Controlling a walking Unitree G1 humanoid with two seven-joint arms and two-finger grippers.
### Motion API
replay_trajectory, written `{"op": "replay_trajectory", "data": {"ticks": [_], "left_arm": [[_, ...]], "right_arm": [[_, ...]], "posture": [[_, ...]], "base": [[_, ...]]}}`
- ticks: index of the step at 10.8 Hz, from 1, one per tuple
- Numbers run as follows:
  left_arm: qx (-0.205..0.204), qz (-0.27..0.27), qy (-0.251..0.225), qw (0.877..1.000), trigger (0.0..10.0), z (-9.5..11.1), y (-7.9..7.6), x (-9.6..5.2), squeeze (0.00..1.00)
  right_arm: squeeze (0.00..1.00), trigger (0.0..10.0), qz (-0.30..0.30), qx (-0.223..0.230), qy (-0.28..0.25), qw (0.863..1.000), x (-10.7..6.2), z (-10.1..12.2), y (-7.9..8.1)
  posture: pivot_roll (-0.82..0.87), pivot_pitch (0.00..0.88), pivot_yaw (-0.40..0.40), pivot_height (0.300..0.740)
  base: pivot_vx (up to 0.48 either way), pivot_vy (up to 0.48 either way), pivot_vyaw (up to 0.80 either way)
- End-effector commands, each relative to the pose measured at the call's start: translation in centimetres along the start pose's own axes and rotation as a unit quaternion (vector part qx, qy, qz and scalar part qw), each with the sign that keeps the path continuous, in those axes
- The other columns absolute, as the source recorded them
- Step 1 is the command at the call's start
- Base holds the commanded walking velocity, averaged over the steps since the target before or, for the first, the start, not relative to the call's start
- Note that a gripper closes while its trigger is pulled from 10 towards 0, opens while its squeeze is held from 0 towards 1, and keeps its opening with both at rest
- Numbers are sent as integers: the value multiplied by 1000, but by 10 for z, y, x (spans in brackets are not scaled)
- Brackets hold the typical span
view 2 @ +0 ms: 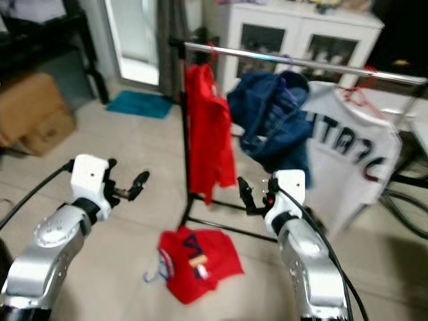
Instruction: Hang hanger
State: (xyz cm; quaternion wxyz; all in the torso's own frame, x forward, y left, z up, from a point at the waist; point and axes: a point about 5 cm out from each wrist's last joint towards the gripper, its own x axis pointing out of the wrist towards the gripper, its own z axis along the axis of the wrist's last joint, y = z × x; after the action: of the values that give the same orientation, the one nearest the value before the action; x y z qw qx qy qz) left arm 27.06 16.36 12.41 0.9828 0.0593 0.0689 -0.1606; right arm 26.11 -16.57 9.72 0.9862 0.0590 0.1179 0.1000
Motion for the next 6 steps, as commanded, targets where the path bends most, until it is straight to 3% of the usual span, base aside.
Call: {"op": "replay_trajectory", "data": {"ticks": [1,3,6], "left_arm": [[8,-11,-1,1000,10000,2,-3,1,0],[13,-16,-1,1000,10000,3,-3,2,0],[14,-28,-1,1000,10000,4,-5,4,0]], "right_arm": [[1000,10000,-12,-5,-5,1000,1,3,-5],[1000,10000,-18,-7,-4,1000,2,2,-6],[1000,10000,-37,-1,-4,999,-1,2,-12]], "posture": [[0,9,-6,740],[2,14,-1,740],[-2,22,4,740]], "base": [[379,0,0],[379,0,0],[377,0,-785]]}}
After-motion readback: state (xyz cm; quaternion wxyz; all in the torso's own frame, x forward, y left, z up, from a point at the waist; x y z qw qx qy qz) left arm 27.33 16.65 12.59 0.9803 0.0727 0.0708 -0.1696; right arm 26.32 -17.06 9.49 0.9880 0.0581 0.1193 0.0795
